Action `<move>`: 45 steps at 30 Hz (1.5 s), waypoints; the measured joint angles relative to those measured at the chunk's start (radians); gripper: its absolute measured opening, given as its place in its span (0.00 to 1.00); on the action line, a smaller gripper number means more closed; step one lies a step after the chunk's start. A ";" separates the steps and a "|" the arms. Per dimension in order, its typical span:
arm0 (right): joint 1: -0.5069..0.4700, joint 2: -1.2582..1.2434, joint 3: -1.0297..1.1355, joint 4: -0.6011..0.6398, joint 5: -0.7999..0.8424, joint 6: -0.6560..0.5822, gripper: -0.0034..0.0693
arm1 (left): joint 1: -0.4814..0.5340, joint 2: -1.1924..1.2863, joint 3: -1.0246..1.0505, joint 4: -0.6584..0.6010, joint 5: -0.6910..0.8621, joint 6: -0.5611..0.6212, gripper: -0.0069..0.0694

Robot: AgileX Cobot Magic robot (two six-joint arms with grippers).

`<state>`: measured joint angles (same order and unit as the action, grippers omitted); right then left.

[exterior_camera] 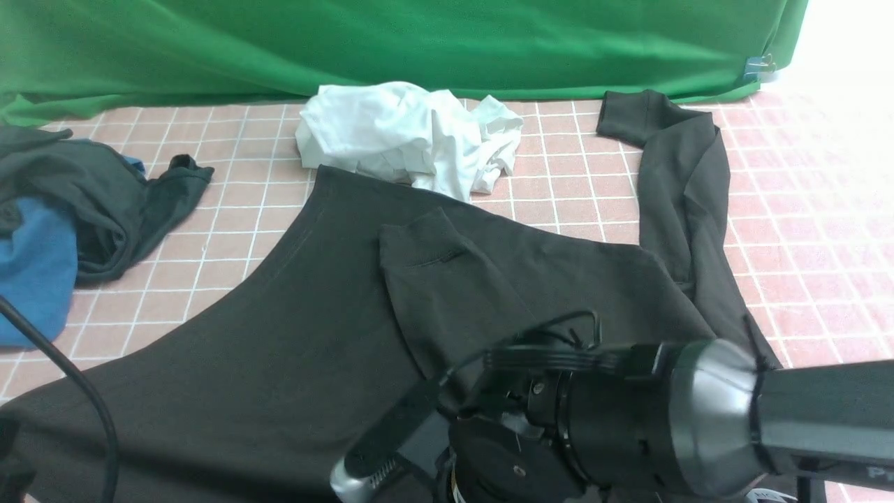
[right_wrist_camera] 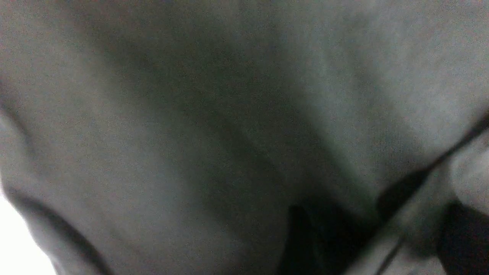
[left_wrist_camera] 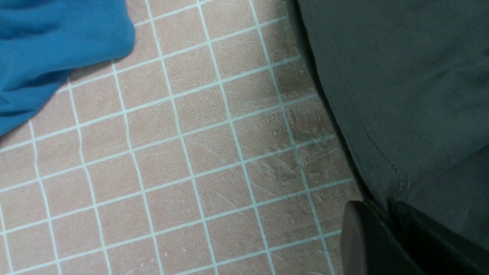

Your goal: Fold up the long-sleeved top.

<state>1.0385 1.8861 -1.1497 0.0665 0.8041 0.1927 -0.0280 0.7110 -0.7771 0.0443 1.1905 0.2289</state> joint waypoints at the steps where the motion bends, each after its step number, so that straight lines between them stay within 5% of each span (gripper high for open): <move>1: -0.001 0.000 0.002 0.002 -0.004 0.000 0.71 | 0.000 0.000 0.000 0.000 0.000 0.000 0.14; 7: -0.005 -0.001 0.008 -0.005 -0.007 0.000 0.58 | 0.000 0.000 0.000 -0.005 0.000 0.000 0.14; 11: -0.001 -0.002 0.008 -0.023 0.019 -0.008 0.35 | 0.000 0.000 0.000 -0.005 0.001 0.000 0.14; 14: 0.014 -0.006 0.009 -0.018 0.030 -0.013 0.28 | 0.000 0.000 0.000 -0.008 0.002 0.000 0.14; 24: 0.045 -0.033 0.018 0.004 0.062 -0.012 0.25 | 0.000 0.000 0.000 -0.016 0.004 0.000 0.14; 31: 0.045 -0.033 0.018 0.005 0.064 -0.035 0.11 | 0.000 0.000 0.000 -0.018 0.004 0.000 0.14; 45: 0.145 -0.113 0.018 0.034 0.130 -0.046 0.11 | 0.000 0.000 0.000 -0.018 0.005 0.000 0.14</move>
<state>1.1832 1.7734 -1.1317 0.1000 0.9342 0.1467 -0.0280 0.7110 -0.7771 0.0261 1.1952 0.2291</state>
